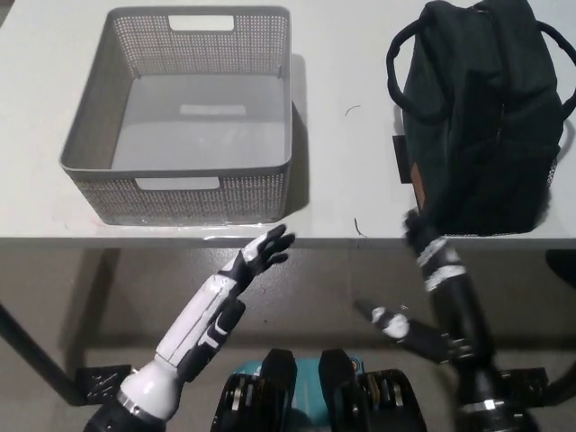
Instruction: Use both hands to pick up a lunch bag on the right hand side and place it into a container on the left hand side
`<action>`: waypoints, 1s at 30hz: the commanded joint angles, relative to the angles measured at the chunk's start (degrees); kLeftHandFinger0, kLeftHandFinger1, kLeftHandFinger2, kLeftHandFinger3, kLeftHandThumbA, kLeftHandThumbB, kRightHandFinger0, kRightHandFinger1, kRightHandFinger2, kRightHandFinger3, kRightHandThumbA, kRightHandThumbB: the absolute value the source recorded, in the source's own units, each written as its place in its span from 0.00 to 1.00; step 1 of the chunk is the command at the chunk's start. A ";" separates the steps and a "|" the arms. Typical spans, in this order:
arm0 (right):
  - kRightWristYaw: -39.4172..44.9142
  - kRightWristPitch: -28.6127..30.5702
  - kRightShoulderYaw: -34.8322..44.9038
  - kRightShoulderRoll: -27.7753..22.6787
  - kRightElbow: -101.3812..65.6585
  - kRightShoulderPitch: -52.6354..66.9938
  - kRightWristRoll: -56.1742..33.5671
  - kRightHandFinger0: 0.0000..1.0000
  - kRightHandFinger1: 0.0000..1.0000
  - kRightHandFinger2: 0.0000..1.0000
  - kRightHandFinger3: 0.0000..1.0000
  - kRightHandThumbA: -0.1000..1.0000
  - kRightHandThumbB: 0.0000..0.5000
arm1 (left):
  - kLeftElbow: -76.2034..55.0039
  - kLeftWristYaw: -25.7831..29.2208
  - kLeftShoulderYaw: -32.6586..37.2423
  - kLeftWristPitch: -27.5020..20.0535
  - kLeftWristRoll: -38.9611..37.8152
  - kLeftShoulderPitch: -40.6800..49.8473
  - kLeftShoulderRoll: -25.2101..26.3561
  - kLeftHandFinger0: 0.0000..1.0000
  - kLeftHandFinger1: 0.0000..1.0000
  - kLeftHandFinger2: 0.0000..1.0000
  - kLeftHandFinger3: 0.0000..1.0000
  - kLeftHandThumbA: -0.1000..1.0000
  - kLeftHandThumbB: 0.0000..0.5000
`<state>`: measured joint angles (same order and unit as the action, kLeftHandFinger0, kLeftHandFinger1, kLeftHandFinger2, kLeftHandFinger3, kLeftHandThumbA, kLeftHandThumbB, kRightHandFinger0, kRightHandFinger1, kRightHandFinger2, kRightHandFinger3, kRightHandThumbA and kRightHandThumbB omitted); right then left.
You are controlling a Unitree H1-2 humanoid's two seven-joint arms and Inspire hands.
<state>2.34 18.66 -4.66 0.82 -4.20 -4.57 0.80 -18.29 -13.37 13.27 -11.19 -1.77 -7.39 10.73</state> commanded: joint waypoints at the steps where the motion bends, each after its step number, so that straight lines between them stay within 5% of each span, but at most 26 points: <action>1: -2.42 1.89 4.18 -0.89 -11.31 -1.11 -3.01 1.00 1.00 1.00 1.00 1.00 0.27 | -8.13 -1.82 0.90 5.42 -1.37 -7.10 -1.41 1.00 1.00 1.00 1.00 1.00 0.54; 3: -3.03 0.81 6.47 -1.81 -15.67 -2.21 -4.43 1.00 1.00 1.00 1.00 1.00 0.40 | -8.43 -1.76 0.76 6.88 -1.33 -11.83 -2.39 1.00 1.00 1.00 1.00 1.00 0.56; 7: -3.90 -2.68 9.96 -3.32 -20.75 -4.00 -7.74 1.00 1.00 1.00 1.00 1.00 0.45 | -6.67 -1.00 -0.02 8.82 -1.07 -19.04 -4.08 1.00 1.00 1.00 1.00 1.00 0.57; 14: -7.55 -4.19 18.83 -8.12 -19.92 -12.85 -6.03 1.00 1.00 1.00 1.00 1.00 0.33 | 3.80 0.99 -2.41 11.59 3.23 -34.52 -6.11 1.00 1.00 1.00 1.00 1.00 0.60; 18: -8.72 -6.77 22.76 -11.96 -15.98 -18.29 -6.03 1.00 1.00 1.00 1.00 1.00 0.30 | 11.94 3.09 -4.65 16.18 2.86 -42.06 -8.69 1.00 1.00 1.00 1.00 1.00 0.70; 23: -8.11 -8.09 25.88 -17.81 -4.65 -26.26 -8.96 1.00 1.00 1.00 1.00 1.00 0.37 | 25.64 5.12 -6.33 14.44 4.45 -51.42 -10.81 1.00 1.00 1.00 1.00 1.00 0.60; 27: -7.44 -9.12 27.30 -21.99 7.86 -34.57 -11.46 1.00 1.00 1.00 1.00 1.00 0.35 | 37.58 8.10 -7.42 13.62 6.02 -58.94 -11.88 1.00 1.00 1.00 1.00 1.00 0.69; 30: -7.11 -9.95 26.71 -24.04 14.29 -40.00 -11.07 1.00 1.00 1.00 1.00 1.00 0.25 | 46.11 10.18 -9.03 13.01 5.33 -64.04 -12.60 1.00 1.00 1.00 1.00 1.00 0.69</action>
<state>-4.61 10.52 21.67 -19.94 4.68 -36.62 -7.97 20.96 -8.88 6.59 2.45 2.46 -63.48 -0.98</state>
